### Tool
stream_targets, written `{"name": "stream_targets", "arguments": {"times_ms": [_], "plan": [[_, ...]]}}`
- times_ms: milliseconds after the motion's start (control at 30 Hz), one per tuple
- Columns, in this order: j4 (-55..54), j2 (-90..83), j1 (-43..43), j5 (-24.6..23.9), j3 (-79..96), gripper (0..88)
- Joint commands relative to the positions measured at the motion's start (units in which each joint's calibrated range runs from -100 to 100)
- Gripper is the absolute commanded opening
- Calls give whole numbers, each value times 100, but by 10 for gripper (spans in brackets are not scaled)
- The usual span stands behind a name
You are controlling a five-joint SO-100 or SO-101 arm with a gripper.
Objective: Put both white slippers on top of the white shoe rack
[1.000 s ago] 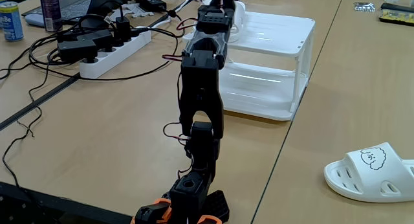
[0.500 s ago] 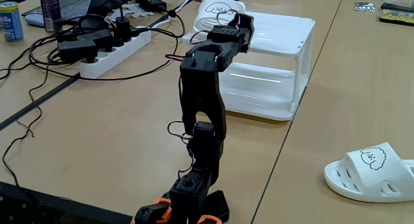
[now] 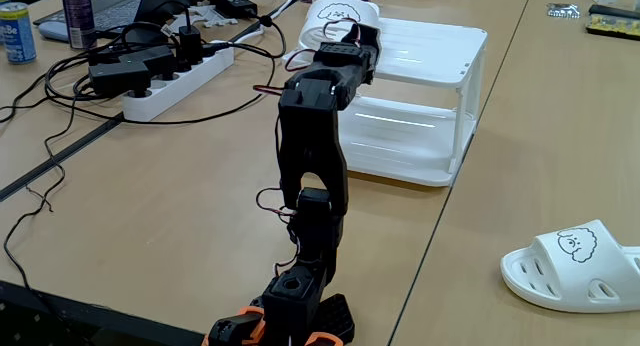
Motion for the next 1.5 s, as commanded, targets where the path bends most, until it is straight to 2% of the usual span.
{"name": "stream_targets", "arguments": {"times_ms": [0, 333, 533, 800, 1000, 1100, 1200, 1300, 1467], "plan": [[-47, -380, -83, 42, -83, 8], [-47, -380, -337, 42, -92, 8], [-47, -380, -165, 42, -92, 8], [-47, -742, 1455, 42, -146, 8], [-55, -1365, 3667, 42, 576, 10], [-64, -1609, 4383, 42, 1234, 11], [-116, -1836, 4786, 42, 2064, 31], [-124, -2013, 5066, 42, 2894, 96], [-625, -2122, 5189, 42, 3824, 110]]}}
